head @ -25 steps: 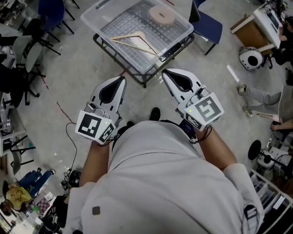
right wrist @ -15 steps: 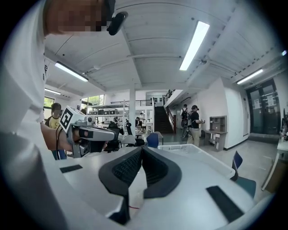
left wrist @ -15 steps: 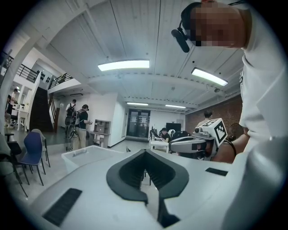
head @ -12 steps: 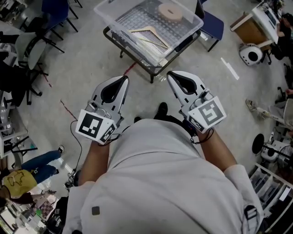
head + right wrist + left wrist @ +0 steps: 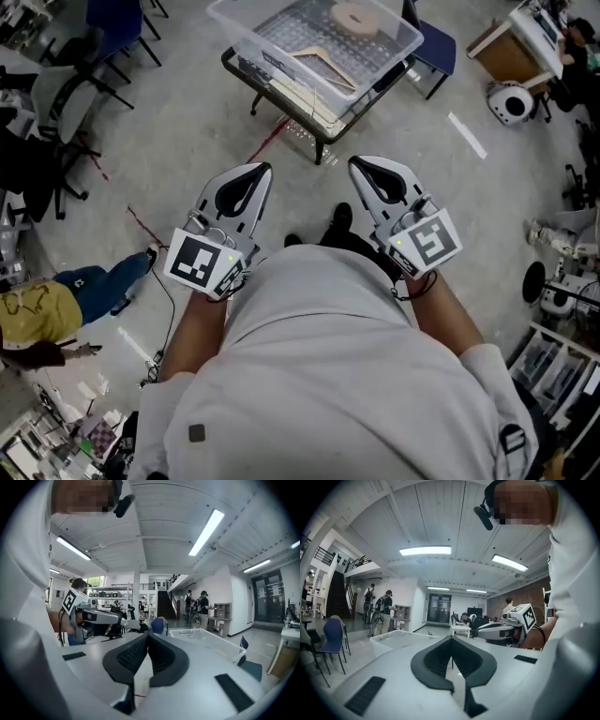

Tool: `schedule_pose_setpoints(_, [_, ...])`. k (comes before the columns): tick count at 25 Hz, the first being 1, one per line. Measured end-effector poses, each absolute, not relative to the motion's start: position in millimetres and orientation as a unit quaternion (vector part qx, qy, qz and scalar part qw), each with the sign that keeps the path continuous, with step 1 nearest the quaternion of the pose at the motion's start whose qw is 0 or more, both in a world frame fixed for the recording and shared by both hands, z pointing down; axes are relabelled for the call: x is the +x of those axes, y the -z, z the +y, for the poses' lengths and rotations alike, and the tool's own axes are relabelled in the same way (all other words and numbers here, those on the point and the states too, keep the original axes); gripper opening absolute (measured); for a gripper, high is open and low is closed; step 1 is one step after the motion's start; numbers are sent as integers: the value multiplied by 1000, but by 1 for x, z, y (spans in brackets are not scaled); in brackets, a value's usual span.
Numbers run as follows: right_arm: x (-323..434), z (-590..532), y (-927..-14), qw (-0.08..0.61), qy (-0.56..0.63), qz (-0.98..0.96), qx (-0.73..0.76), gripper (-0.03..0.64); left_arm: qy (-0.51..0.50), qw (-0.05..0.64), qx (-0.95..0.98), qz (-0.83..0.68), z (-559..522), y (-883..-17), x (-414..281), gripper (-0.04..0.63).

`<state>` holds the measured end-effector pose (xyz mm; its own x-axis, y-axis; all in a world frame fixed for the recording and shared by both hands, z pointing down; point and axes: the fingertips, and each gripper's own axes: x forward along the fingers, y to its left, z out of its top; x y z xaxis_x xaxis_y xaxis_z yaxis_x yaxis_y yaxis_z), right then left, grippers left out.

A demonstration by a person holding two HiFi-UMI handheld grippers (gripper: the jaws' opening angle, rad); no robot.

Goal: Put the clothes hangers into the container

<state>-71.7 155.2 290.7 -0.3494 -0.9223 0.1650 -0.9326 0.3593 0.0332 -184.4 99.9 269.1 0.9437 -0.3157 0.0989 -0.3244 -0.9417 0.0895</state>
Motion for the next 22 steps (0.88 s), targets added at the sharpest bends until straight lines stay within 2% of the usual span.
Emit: schedule_pose_setpoints(22, [-80, 174, -286, 57, -23, -807, 587, 20, -33, 58, 985, -157, 111, -272, -196, 17])
